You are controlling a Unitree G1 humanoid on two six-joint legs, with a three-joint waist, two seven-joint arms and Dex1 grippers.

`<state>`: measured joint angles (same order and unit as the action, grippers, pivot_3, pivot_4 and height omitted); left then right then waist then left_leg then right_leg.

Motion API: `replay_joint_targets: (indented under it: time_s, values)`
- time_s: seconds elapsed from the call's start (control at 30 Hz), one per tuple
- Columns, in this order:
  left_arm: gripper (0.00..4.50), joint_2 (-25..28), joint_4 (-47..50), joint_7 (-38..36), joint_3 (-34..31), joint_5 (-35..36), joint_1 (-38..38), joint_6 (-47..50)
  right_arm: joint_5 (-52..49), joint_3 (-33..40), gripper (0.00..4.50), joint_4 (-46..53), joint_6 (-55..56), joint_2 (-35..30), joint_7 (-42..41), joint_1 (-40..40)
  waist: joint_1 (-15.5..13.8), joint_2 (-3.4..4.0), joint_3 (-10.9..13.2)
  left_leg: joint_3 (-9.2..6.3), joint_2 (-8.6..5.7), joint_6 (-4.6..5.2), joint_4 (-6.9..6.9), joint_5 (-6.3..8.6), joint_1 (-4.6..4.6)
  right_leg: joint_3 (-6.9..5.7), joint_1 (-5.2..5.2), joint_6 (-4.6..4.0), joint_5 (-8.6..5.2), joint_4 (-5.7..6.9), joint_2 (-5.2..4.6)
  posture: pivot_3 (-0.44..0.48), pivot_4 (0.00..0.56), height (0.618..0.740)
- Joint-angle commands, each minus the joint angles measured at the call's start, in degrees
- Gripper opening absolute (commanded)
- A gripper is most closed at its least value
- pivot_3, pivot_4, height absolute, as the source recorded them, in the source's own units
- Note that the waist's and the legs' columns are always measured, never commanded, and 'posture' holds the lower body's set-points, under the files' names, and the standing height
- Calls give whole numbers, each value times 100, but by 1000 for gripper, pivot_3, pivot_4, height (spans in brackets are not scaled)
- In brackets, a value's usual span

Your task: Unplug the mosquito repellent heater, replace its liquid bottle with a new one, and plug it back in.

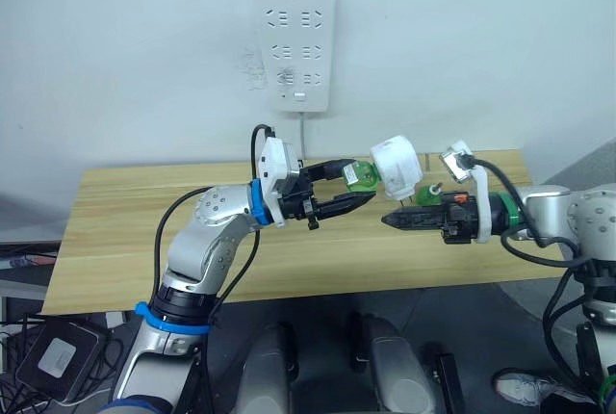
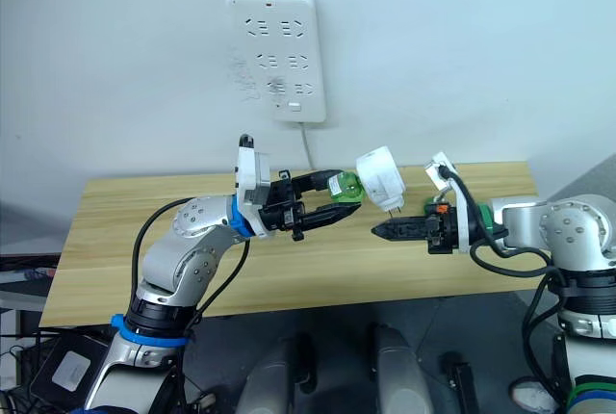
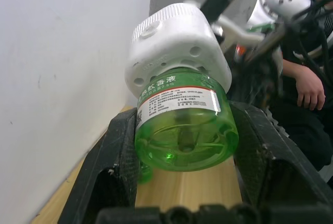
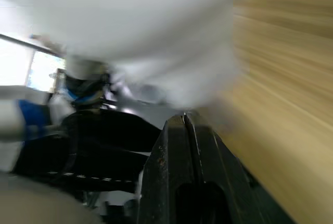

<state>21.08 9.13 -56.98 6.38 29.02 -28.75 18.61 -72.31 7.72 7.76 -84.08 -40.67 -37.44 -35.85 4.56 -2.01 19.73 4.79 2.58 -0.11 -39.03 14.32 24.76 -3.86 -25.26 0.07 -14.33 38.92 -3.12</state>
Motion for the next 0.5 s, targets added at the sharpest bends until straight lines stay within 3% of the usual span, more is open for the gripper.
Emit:
replay_joint_targets:
  time_s: [0.03,0.23,0.5]
  values:
    - [2247,14,265,-53,32,18,60,-93,-777,427,29,-74,-287,91,368,-204,3,0,0,1,0,0,0,0,0,1,0,0,0,-1,0,-200,308,740]
    - [2247,-38,255,-20,-3,119,-69,-14,-1042,315,29,225,-439,-130,397,48,-8,0,0,0,-2,1,0,0,2,0,0,0,0,-3,0,-203,311,740]
    - [2247,27,338,-109,-60,240,-136,104,367,-180,29,4,395,-764,-334,402,-13,0,0,2,-4,2,-1,1,1,2,0,2,-1,-2,1,-195,311,740]
